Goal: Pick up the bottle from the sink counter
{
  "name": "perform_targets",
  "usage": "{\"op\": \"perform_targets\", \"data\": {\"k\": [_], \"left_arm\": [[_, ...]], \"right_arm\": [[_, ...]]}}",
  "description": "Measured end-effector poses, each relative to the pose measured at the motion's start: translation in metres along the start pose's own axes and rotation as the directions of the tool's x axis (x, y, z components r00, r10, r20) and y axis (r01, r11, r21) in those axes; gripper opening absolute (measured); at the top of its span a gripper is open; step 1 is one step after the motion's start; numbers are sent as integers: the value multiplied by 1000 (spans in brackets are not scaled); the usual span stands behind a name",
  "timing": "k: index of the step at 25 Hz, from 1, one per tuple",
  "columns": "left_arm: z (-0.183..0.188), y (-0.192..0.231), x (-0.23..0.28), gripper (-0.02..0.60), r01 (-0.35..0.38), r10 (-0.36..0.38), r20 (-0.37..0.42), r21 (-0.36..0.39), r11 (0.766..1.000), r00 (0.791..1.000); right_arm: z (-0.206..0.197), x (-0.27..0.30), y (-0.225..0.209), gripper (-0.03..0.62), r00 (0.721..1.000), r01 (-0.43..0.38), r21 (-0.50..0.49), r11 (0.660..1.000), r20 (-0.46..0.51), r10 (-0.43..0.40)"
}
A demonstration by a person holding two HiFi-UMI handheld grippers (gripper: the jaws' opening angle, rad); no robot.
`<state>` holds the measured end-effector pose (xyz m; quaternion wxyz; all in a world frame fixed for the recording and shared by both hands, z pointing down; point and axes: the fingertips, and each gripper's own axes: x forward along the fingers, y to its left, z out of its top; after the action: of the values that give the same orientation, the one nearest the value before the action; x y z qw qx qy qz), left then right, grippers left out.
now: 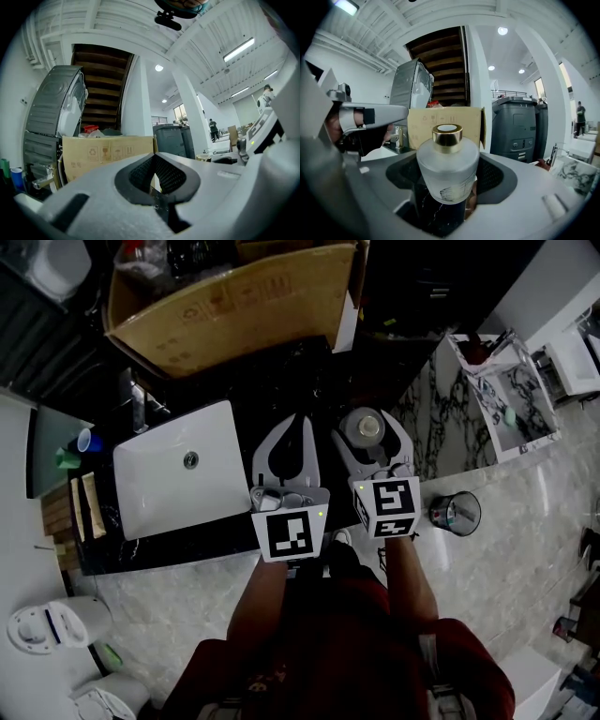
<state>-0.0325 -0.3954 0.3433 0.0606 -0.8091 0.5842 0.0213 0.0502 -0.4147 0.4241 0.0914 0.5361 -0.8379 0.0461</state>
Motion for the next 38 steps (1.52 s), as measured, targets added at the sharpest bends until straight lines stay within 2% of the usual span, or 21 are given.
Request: {"op": "perform_targets", "data": {"k": [7, 14, 24, 35, 38], "left_arm": [[30, 1, -4, 3, 9, -10, 64, 16, 1000, 998], [60, 0, -9, 3, 14, -18, 127, 26, 1000, 992], [81, -5, -17, 3, 22, -28, 187, 34, 999, 982], [87, -7, -23, 3, 23, -38, 208, 74, 997, 977], [87, -9, -22, 3, 27, -45, 209, 87, 996, 977]], "right_arm": [[44, -20, 5, 336, 995, 21, -39, 999, 99, -17], [86, -44, 9, 336, 971, 67, -56, 996, 231, -52], [135, -76, 16, 336, 904, 126, -104, 987, 421, -71], [159, -88, 21, 336, 845, 177, -105, 979, 526, -96], [160, -89, 20, 336, 842, 183, -100, 978, 530, -103]]}}
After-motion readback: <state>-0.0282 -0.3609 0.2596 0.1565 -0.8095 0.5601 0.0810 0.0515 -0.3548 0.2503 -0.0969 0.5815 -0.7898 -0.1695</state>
